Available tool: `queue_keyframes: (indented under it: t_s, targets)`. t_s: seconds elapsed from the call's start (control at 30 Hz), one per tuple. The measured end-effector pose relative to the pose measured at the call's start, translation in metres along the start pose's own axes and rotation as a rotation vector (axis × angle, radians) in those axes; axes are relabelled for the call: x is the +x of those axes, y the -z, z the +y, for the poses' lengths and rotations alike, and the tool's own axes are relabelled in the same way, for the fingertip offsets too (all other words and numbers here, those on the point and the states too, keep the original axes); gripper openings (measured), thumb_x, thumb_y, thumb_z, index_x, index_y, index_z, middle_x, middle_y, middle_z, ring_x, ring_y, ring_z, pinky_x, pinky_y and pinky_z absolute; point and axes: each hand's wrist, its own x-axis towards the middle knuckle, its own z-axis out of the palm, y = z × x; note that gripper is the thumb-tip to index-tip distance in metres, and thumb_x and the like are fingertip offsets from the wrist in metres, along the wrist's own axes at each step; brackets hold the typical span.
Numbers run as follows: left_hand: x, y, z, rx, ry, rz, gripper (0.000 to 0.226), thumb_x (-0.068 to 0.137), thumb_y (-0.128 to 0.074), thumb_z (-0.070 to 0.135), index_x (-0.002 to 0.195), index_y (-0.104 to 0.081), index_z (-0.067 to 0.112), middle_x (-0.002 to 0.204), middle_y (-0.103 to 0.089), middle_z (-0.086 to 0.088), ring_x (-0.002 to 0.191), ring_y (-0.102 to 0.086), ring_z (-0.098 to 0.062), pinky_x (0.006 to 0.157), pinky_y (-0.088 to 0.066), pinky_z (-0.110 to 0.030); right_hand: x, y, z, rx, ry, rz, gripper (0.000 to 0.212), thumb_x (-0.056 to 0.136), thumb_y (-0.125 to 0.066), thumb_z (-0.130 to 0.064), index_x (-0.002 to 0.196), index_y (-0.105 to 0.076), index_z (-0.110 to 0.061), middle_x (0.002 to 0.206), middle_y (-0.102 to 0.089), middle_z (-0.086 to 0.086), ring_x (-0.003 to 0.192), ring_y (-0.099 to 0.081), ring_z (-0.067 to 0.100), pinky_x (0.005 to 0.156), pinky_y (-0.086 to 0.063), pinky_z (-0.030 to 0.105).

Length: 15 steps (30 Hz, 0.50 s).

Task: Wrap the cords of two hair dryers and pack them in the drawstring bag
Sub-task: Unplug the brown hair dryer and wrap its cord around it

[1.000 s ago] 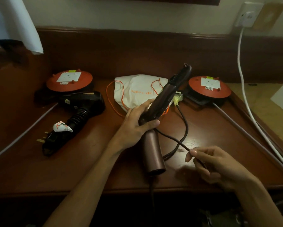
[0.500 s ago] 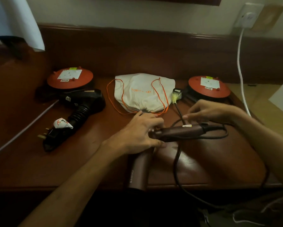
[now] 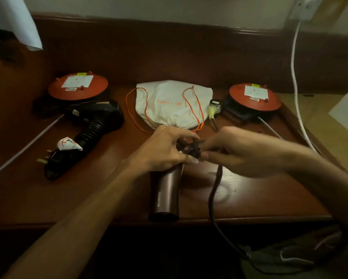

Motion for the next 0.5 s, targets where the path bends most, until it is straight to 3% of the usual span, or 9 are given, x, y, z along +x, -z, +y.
queue_keyframes:
  t_s: [0.17, 0.33, 0.5]
  targets:
    - [-0.006, 0.0, -0.001, -0.014, -0.03, 0.058, 0.051, 0.065, -0.094, 0.02, 0.114, -0.078, 0.024, 0.093, -0.076, 0.002, 0.089, -0.07, -0.005, 0.082, -0.059, -0.024, -0.009, -0.058, 0.021, 0.144, 0.035, 0.111, 0.026, 0.103, -0.053, -0.021, 0.08, -0.06, -0.012, 0.075, -0.056, -0.001, 0.071, -0.051, 0.019, 0.063, -0.042, 0.035]
    - [-0.009, 0.001, -0.003, 0.038, 0.008, 0.096, 0.055, 0.061, -0.094, 0.03, 0.113, -0.078, 0.03, 0.097, -0.078, 0.006, 0.089, -0.071, -0.002, 0.084, -0.056, -0.027, -0.003, -0.086, 0.048, 0.309, -0.053, 0.2, 0.023, 0.102, -0.056, -0.021, 0.085, -0.07, -0.013, 0.077, -0.063, -0.006, 0.073, -0.058, 0.012, 0.064, -0.043, 0.02]
    - [-0.015, 0.009, -0.006, -0.058, 0.009, 0.062, 0.056, 0.061, -0.097, 0.027, 0.114, -0.078, 0.024, 0.099, -0.076, 0.011, 0.096, -0.069, 0.001, 0.084, -0.047, -0.009, 0.012, -0.088, 0.069, 0.364, -0.188, 0.235, 0.028, 0.091, -0.063, -0.045, 0.082, -0.074, -0.02, 0.07, -0.071, -0.007, 0.063, -0.063, 0.003, 0.062, -0.047, 0.021]
